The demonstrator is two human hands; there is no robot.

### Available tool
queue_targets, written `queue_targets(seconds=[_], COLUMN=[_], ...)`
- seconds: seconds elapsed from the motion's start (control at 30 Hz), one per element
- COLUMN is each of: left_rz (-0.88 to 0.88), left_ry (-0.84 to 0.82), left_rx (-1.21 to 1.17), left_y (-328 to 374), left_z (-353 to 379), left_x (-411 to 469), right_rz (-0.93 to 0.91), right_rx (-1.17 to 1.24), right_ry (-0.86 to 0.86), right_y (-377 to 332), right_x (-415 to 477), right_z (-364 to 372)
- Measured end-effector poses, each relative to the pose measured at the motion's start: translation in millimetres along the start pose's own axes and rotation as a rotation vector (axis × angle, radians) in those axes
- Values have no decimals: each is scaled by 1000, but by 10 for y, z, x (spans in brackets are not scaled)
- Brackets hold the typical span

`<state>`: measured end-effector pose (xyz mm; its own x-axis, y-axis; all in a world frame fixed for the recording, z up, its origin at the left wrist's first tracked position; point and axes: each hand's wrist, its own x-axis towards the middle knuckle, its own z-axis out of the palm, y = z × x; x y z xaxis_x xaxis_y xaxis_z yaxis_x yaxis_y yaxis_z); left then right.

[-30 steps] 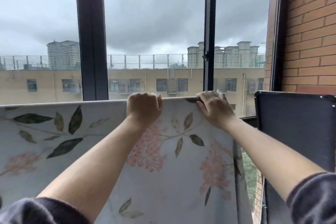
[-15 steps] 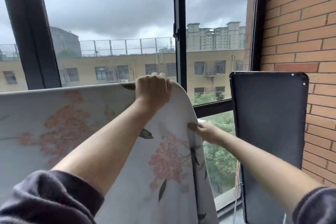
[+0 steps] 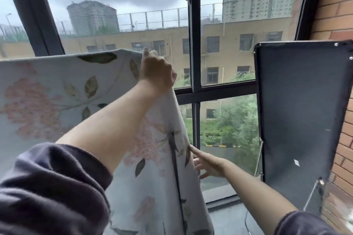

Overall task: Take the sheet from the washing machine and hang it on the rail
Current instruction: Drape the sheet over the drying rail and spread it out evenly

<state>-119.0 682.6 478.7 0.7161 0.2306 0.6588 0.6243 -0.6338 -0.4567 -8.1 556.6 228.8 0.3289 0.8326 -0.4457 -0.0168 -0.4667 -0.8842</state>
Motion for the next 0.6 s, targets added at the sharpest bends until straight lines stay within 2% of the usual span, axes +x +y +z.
queue_targets(seconds=[0.07,0.23,0.37,0.47,0.6], left_rz=[74,273,399,407,345], left_ry=[-44,-189,-364,-487,-708], left_rx=[117,290,412,424,299], left_y=[70,256,526,738,1053], left_z=[-9,83,269,423,571], left_x=[-35,-172,-376,-542,-664], right_rz=[27,152,166,148,150], right_rx=[63,-69,-68,-40,9], right_ry=[42,76,68,92,121], right_y=[141,406,534,576,720], right_x=[127,323,427,479,555], right_z=[-7,39,69,51,-22])
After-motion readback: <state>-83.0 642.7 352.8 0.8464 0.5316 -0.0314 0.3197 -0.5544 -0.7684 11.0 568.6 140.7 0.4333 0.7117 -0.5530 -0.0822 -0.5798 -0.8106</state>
